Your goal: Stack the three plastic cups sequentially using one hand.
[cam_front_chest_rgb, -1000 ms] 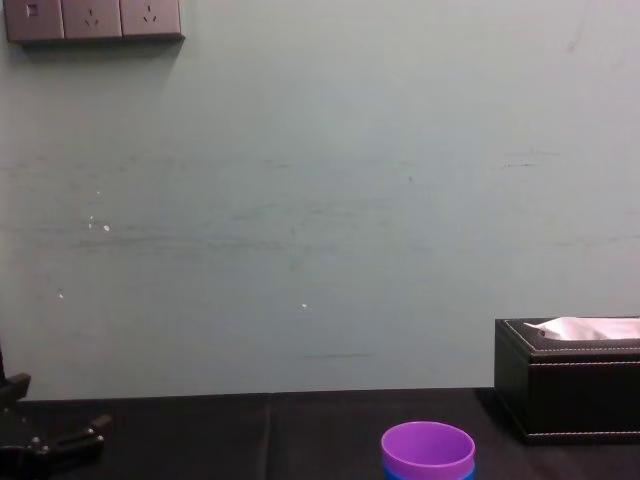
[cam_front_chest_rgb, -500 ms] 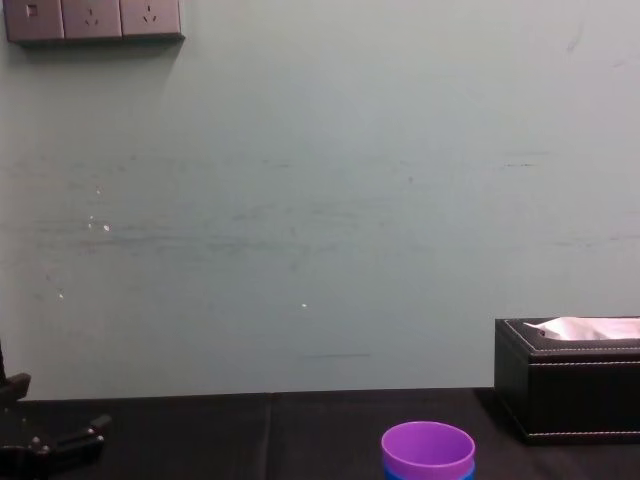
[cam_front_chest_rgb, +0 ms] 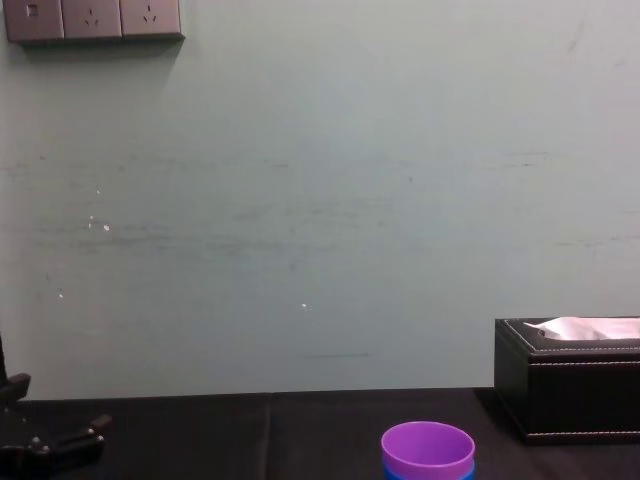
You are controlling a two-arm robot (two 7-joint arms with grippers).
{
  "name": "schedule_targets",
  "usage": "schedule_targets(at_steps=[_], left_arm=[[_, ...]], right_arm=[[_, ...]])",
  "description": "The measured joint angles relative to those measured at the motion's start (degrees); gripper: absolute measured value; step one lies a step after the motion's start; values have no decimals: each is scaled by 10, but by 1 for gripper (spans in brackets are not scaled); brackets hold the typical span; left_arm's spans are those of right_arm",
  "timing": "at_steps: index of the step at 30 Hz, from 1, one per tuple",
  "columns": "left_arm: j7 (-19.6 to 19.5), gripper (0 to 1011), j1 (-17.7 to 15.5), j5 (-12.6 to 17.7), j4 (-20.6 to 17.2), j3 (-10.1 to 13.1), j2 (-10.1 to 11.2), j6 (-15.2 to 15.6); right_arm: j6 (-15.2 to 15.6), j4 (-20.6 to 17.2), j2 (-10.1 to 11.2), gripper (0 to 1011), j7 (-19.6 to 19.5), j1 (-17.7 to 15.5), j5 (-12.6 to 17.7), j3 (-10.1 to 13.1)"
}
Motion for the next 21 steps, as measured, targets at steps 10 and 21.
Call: schedule_targets(at_steps=[10,21], left_arm=[[0,1000,0,0,0,0,0,0],[0,1000,0,0,0,0,0,0]], right_arm=[[6,4,-7,1003,0,7,4,-7],[6,11,-12,1003,0,14,5,-13]])
